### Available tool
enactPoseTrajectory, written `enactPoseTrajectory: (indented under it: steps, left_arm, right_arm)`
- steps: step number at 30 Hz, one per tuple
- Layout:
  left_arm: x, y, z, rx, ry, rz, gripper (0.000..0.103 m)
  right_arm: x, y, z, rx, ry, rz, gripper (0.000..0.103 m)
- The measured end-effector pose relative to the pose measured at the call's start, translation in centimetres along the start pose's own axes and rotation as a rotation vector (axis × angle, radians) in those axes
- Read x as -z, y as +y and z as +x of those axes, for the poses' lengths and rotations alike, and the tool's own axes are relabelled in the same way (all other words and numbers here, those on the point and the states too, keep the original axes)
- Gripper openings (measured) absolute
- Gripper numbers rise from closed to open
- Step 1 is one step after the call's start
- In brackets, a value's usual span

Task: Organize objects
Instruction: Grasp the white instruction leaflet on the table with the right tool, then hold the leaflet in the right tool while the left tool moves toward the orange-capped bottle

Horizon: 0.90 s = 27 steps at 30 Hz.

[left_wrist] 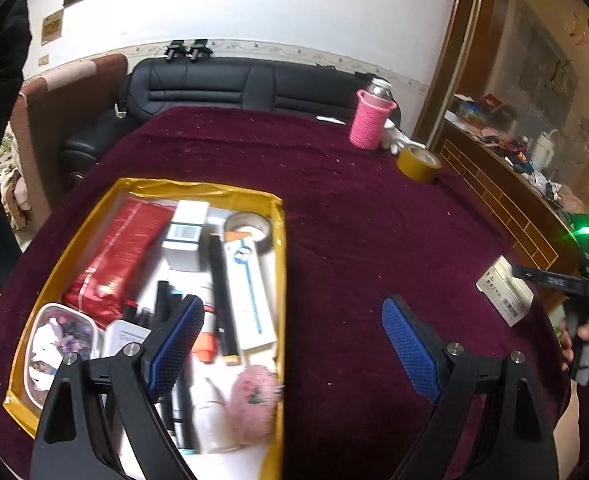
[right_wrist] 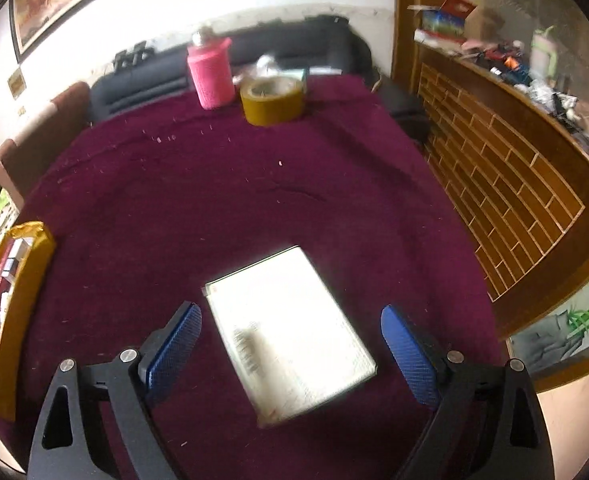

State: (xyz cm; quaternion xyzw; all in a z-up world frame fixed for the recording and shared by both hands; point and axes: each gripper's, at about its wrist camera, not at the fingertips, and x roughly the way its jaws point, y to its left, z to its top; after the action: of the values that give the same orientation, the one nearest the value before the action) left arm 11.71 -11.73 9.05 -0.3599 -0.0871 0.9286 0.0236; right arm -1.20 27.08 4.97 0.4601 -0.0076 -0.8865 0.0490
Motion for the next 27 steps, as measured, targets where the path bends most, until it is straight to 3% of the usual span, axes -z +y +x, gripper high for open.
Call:
enactPoseTrajectory:
  steps: [5,7,16,21,27]
  left_arm:
    - [0.2,-1.4,0.8,0.001,0.024,0.026,0.090]
    - [0.2,-1.9,1.2,0.010,0.036,0.032,0.090]
    - [-0.3,-2.8,3.1,0.050,0.070,0.040,0.090]
    - [0.2,-4.3,5.4,0.073,0.131,0.051,0.090]
    - [2.0,-7.9,8.3,0.089,0.213,0.132,0.090]
  right_arm:
    - [0.6,2.4,3.9,0.005,0.086,-0.140,0.094]
    - [1.4,3.2,4.4,0.014,0.101,-0.174,0.076]
    - [5.8,2.3,-0.2,-0.221,0.142,-0.159,0.078]
    - [6.1,1.7,-0.4,-0.239,0.133,-0.115,0.081]
    - [5.1,0.0,-0.9,-0.264,0.036,-0.006,0.090]
